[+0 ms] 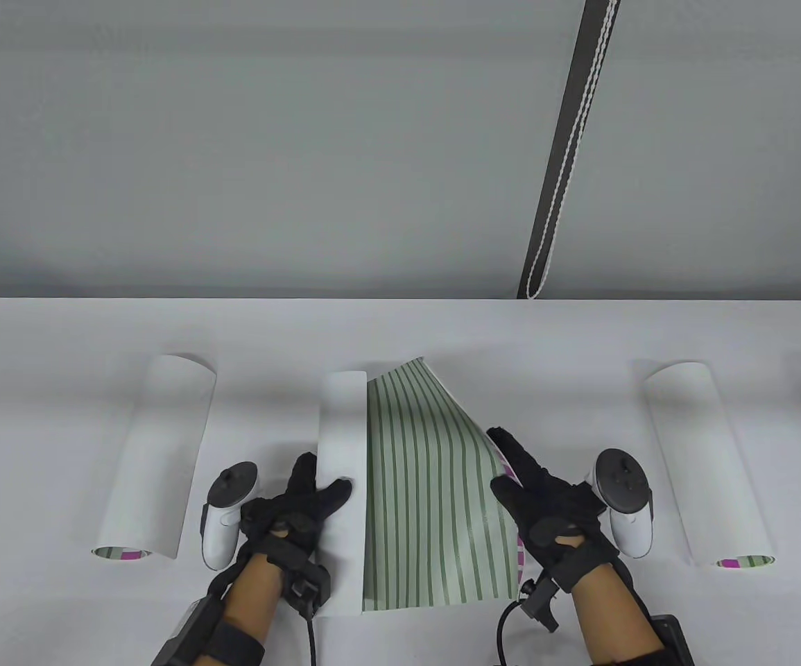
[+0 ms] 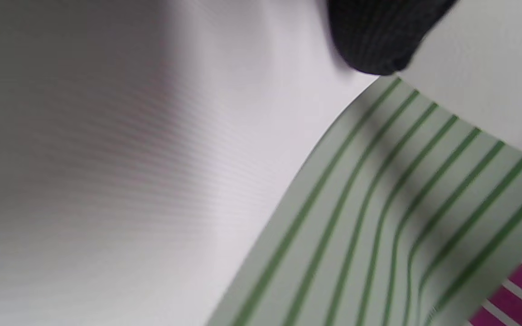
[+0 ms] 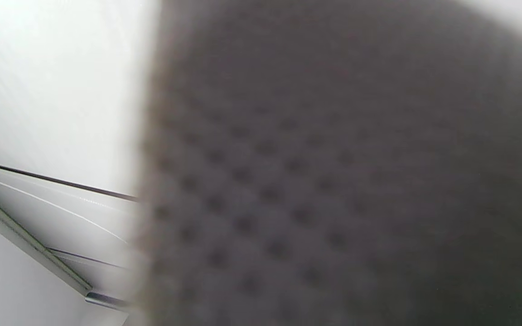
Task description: Unroll mouse pads and stack together
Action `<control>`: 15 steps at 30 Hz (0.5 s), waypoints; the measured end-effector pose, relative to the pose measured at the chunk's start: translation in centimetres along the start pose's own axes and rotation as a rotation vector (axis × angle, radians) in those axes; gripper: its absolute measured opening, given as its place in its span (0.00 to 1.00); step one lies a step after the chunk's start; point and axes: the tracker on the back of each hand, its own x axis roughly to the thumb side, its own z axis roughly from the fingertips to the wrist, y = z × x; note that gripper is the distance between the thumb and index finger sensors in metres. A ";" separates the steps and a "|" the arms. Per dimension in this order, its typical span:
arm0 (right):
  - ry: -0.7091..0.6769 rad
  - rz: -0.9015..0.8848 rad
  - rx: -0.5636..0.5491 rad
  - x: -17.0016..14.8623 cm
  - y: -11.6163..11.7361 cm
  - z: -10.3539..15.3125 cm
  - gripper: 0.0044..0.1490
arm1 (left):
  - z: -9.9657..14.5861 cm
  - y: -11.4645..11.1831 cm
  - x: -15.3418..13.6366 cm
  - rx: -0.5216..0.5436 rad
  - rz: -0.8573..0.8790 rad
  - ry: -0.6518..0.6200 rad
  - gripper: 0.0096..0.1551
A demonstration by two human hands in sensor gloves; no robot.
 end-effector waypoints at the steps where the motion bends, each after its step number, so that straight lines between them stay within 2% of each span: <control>1: 0.001 -0.005 -0.002 -0.1 -0.2 0.0 0.39 | 0.0 0.1 0.0 0.001 0.015 0.001 0.59; 6: 0.011 -0.020 -0.007 -0.3 -0.7 0.1 0.39 | -0.2 -0.1 -0.3 -0.159 0.092 -0.010 0.59; 11: 0.020 -0.039 -0.019 -0.6 -1.3 0.2 0.39 | -0.4 -0.4 -0.6 -0.234 0.153 -0.022 0.63; 15: 0.026 -0.059 -0.032 -0.9 -2.1 0.4 0.39 | -0.2 -0.4 -0.5 -0.253 0.174 -0.033 0.68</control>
